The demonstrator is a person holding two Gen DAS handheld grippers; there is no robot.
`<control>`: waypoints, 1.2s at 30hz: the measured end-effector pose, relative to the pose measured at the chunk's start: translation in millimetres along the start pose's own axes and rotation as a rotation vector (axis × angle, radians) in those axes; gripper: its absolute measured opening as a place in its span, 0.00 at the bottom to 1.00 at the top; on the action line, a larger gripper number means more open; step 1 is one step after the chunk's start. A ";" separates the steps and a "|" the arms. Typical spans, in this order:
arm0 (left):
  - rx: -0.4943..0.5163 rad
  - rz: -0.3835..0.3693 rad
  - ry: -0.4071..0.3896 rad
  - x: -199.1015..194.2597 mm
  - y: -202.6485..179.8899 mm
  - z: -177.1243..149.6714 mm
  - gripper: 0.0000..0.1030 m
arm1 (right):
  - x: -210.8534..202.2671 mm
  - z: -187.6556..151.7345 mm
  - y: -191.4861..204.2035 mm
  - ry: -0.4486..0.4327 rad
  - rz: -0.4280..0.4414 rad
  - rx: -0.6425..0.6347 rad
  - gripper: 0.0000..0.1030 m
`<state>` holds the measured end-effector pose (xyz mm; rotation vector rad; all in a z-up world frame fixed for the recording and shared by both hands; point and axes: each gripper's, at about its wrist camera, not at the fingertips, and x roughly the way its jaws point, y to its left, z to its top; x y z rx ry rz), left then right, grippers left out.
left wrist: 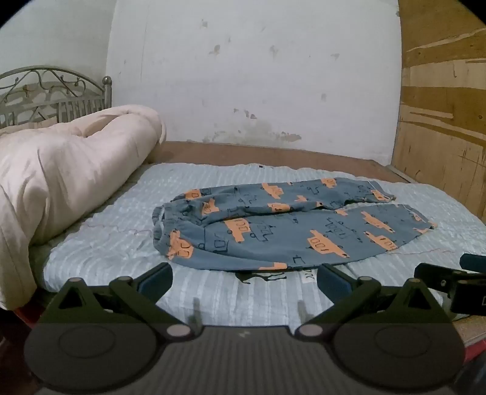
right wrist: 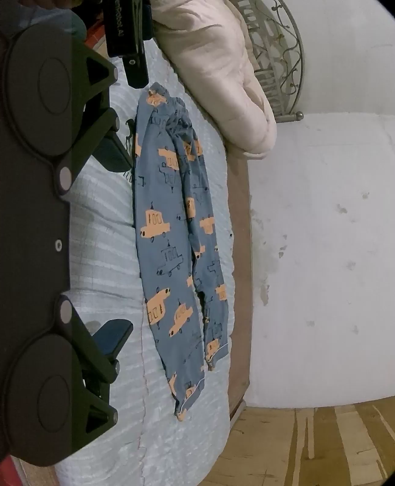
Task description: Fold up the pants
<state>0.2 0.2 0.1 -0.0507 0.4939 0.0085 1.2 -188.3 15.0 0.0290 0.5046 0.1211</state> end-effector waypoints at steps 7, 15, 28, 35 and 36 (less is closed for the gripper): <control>0.003 0.005 -0.005 -2.4 0.7 0.3 1.00 | 3.0 -3.0 3.5 0.001 0.001 0.004 0.99; 0.005 0.005 0.002 4.5 -3.5 -2.5 1.00 | 1.4 1.1 -5.3 0.004 -0.003 0.022 0.99; 0.006 0.004 0.003 4.4 -3.2 -1.3 1.00 | -0.3 1.2 -4.4 0.001 -0.004 0.020 0.99; 0.007 0.004 0.002 3.9 -3.3 -1.9 1.00 | -0.3 1.4 -4.9 0.002 -0.004 0.021 0.99; 0.007 0.004 0.003 4.0 -3.4 -1.9 1.00 | -0.2 1.2 -4.5 0.002 -0.004 0.020 0.99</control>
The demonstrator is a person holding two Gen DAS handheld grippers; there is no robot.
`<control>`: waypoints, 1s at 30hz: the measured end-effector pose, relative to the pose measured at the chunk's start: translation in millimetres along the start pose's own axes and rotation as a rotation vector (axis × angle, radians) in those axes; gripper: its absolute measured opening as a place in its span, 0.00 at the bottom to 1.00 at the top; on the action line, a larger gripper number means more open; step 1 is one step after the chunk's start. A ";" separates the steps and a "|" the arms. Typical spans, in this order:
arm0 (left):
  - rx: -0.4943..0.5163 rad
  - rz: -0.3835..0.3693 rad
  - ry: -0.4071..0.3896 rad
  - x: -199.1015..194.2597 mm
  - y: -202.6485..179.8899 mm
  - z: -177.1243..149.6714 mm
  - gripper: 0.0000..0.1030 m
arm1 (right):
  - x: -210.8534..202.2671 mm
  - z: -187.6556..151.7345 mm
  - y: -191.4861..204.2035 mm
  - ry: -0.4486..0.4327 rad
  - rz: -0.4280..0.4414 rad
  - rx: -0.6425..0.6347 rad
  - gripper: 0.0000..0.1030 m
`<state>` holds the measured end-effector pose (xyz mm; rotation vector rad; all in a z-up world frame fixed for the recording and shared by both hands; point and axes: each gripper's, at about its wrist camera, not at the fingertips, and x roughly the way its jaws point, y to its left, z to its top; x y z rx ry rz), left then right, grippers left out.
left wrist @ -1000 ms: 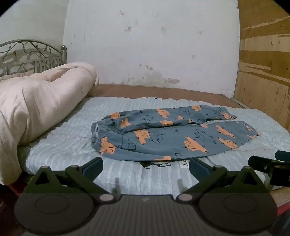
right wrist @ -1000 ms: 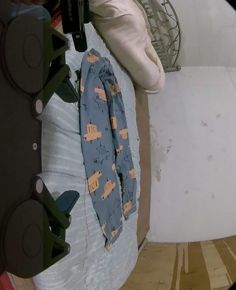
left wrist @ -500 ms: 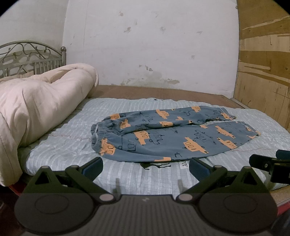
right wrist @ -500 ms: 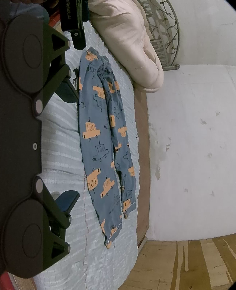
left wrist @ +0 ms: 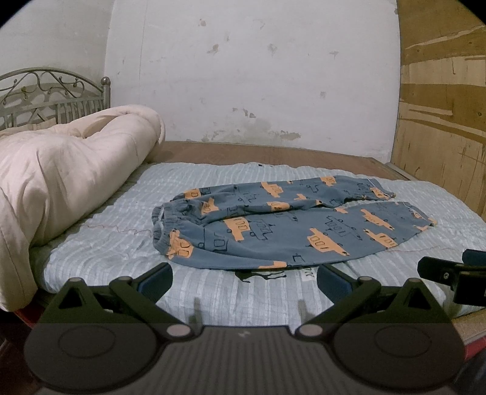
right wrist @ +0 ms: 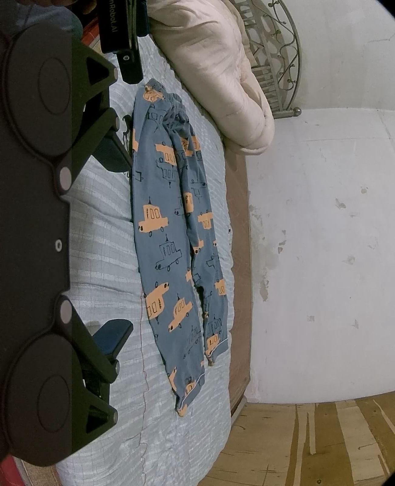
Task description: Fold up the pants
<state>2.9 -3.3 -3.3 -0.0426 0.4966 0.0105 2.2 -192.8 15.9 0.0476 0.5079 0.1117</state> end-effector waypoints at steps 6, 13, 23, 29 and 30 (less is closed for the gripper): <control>0.000 0.001 0.000 0.1 -0.3 0.1 1.00 | 0.1 -0.1 0.0 0.000 0.000 -0.001 0.99; 0.002 -0.002 0.001 -4.1 0.4 2.0 1.00 | -0.2 -0.1 -0.1 0.000 -0.001 0.000 0.99; 0.002 -0.002 0.002 -4.2 -0.1 1.5 1.00 | 0.0 -0.1 -0.3 0.001 0.000 0.000 0.99; 0.003 -0.004 0.004 -3.9 -0.1 -0.2 1.00 | 0.3 -0.2 -0.2 0.002 0.001 0.000 0.99; 0.003 -0.004 0.006 -3.7 -0.2 -1.1 1.00 | 0.3 0.0 -0.5 0.004 0.001 0.000 0.99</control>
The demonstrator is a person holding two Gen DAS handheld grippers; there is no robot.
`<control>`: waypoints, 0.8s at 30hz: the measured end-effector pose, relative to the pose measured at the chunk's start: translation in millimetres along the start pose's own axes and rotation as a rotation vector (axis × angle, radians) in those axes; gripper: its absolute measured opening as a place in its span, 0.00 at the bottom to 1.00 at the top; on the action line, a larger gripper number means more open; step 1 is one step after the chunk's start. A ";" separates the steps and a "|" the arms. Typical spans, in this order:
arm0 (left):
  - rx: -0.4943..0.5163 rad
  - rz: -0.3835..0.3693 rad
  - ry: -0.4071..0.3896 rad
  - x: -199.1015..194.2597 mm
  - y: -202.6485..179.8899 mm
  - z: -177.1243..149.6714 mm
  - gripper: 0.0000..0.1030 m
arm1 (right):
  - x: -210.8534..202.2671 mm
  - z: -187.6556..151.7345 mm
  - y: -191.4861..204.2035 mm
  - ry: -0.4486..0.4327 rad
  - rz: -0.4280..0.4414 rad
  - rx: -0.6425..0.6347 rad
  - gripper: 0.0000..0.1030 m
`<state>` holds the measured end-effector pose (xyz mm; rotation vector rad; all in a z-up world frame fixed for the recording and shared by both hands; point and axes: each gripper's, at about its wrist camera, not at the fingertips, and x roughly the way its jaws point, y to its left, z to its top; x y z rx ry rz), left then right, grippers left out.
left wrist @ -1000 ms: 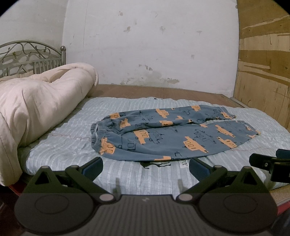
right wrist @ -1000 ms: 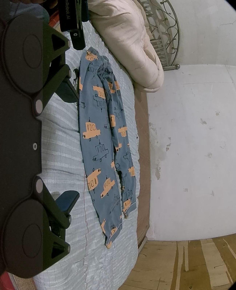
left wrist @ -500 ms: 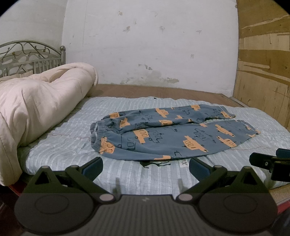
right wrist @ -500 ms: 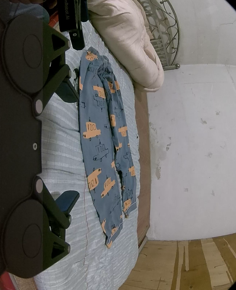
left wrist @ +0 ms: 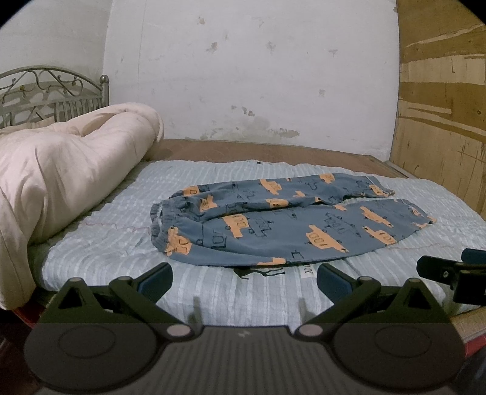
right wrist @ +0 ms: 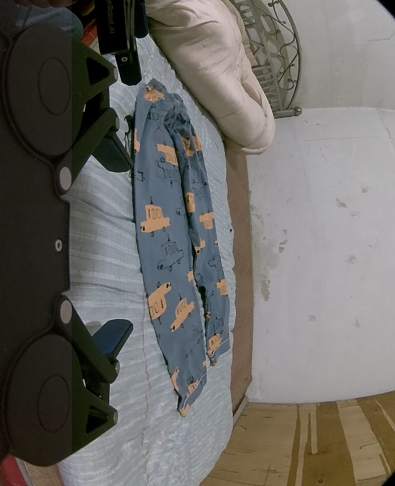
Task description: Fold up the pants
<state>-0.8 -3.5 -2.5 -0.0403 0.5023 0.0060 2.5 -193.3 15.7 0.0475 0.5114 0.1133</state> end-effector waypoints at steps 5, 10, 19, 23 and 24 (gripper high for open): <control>0.001 -0.003 0.009 2.9 0.7 -3.7 1.00 | 1.4 -3.6 0.7 0.007 -0.001 0.001 0.99; 0.000 -0.004 0.023 6.9 2.0 -4.3 1.00 | 4.4 -6.4 0.7 0.014 -0.004 0.004 0.99; 0.004 -0.004 0.053 15.7 1.9 -6.1 1.00 | 13.8 -10.3 -1.6 0.041 -0.001 0.015 0.99; 0.008 -0.003 0.068 21.7 1.6 -5.9 1.00 | 20.2 -11.1 -4.1 0.050 0.003 0.024 0.99; 0.008 -0.004 0.074 23.6 1.8 -5.4 1.00 | 22.2 -11.0 -5.5 0.051 0.009 0.028 0.99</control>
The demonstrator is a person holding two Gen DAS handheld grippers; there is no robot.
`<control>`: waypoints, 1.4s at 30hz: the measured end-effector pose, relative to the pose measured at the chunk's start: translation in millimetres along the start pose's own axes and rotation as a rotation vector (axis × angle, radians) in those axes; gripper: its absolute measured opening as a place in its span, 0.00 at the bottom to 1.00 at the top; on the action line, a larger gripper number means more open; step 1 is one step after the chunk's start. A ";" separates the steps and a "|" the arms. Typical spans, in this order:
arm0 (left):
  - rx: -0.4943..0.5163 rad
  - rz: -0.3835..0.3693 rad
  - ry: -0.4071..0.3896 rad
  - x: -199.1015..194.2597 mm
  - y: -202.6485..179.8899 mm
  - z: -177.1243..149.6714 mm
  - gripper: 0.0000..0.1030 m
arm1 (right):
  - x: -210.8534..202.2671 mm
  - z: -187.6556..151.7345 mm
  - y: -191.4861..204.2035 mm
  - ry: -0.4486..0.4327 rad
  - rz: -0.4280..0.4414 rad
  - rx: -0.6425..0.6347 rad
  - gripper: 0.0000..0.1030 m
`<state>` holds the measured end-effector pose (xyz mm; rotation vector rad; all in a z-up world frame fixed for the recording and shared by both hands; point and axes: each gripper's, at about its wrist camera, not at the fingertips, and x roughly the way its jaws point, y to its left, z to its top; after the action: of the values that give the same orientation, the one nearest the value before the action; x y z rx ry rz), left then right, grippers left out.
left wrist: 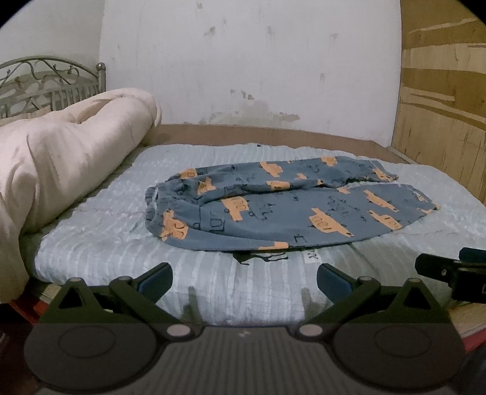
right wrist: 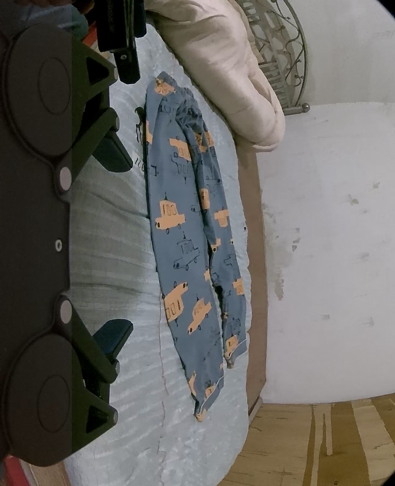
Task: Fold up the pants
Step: 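Move both grippers to the pants waistband and close on its edge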
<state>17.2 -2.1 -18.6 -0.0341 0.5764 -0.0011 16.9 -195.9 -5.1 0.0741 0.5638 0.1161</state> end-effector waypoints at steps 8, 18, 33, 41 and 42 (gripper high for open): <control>-0.013 -0.028 0.049 18.1 5.2 13.2 1.00 | 19.2 8.8 -12.4 0.002 0.070 0.055 0.99; -0.001 -0.003 0.035 61.5 34.2 77.1 1.00 | 80.5 69.3 -34.9 0.035 0.303 0.028 0.99; 0.068 0.189 0.092 234.2 109.2 183.8 1.00 | 285.8 190.7 -33.9 0.169 0.371 -0.335 0.99; 0.081 0.066 0.234 324.8 143.1 189.6 1.00 | 413.9 230.7 -8.3 0.280 0.430 -0.467 0.91; 0.082 0.050 0.252 332.8 145.5 188.8 1.00 | 428.2 235.2 -5.0 0.292 0.436 -0.484 0.90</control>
<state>397.9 145.8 -46.5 0.0615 0.8286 0.0199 502.9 -154.2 -33.6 -0.2980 0.7906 0.6918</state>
